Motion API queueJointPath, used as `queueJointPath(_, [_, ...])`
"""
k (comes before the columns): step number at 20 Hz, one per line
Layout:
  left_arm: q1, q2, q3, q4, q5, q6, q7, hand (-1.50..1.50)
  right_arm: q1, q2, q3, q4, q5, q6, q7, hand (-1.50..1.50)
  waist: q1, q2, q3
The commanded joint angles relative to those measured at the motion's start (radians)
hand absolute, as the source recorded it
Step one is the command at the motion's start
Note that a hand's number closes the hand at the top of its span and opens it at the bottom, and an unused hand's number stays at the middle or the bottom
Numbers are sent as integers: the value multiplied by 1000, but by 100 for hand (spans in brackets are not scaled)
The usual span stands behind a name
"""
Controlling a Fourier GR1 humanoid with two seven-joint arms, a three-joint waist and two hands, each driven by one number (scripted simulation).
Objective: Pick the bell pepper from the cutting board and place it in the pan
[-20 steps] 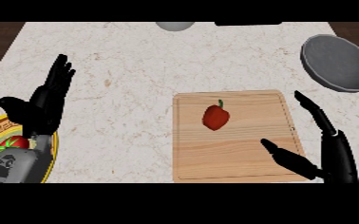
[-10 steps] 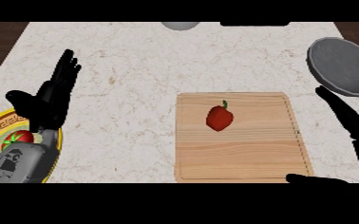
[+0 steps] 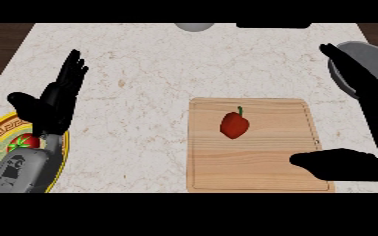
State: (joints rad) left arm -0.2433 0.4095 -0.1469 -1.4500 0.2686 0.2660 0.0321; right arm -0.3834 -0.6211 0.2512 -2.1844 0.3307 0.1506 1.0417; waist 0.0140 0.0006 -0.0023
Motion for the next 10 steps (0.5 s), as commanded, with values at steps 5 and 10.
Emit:
queueJointPath(5, [-29,-32,28,52,-31,-27,-8,0,-239,203,70,207,-38,60,80,-150,-5,1,1])
queueJointPath(10, [1,-63,18,31,-59,-11,-23,0,-157,266,183,198,81,44,150,-150,-14,-1,1])
